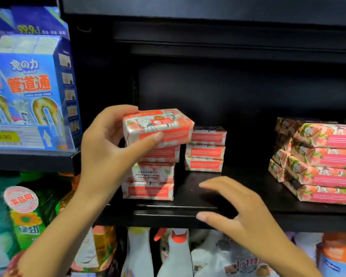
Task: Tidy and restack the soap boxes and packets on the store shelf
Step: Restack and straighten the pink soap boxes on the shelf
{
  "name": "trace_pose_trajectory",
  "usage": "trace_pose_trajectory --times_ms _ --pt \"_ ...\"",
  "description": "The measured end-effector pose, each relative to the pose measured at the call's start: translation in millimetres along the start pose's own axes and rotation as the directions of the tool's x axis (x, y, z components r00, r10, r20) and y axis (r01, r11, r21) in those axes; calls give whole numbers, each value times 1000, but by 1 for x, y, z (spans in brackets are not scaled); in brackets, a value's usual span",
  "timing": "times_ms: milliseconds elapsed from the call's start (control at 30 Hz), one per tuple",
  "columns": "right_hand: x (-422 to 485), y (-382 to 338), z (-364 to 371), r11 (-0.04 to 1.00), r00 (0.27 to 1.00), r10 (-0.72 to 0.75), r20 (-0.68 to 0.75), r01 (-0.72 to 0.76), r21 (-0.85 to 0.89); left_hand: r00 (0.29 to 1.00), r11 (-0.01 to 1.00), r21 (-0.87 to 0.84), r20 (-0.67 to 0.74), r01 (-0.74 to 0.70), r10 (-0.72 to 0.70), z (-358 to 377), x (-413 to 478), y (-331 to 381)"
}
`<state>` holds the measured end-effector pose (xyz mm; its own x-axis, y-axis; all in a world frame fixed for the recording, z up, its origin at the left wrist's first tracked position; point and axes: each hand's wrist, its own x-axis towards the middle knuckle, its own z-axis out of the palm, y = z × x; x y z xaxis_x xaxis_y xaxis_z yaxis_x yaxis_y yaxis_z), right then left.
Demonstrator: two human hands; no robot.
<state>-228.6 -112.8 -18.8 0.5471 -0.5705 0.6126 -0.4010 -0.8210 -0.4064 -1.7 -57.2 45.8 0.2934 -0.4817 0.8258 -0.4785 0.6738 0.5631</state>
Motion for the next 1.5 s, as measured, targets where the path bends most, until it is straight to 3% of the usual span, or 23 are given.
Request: trace_pose_trajectory --times_ms 67,167,367,633,733,833,967,1100,1267,1500 --pt "-3 9 6 998 996 24 83 -19 -57 1000 997 83 9 -8 8 4 4 -7" --pt "-6 15 10 992 996 -10 84 21 -123 1000 992 122 0 18 -18 9 2 -17" --pt "-9 18 13 987 998 -38 44 45 -153 978 884 431 -21 -180 210 13 4 -23" --pt "-11 15 11 982 997 -45 66 56 -179 947 825 499 -29 -265 321 17 -4 -24" --pt "-8 12 6 999 999 -1 48 3 -42 896 745 563 -16 -358 443 18 -17 -22" --pt "8 12 -8 994 987 36 -154 -19 110 840 724 473 64 -502 539 27 -43 -19" --pt "45 29 -24 988 925 135 -354 -99 118 828 753 362 351 -550 436 52 -74 -24" --pt "83 49 -25 958 901 272 -337 -286 7 783 706 414 530 -574 326 73 -85 -32" --pt "106 63 -14 896 902 396 -170 -340 286 805 764 410 545 -499 233 76 -84 -35" --pt "112 72 -4 853 853 448 -267 -319 413 823 803 408 541 -435 171 74 -83 -33"
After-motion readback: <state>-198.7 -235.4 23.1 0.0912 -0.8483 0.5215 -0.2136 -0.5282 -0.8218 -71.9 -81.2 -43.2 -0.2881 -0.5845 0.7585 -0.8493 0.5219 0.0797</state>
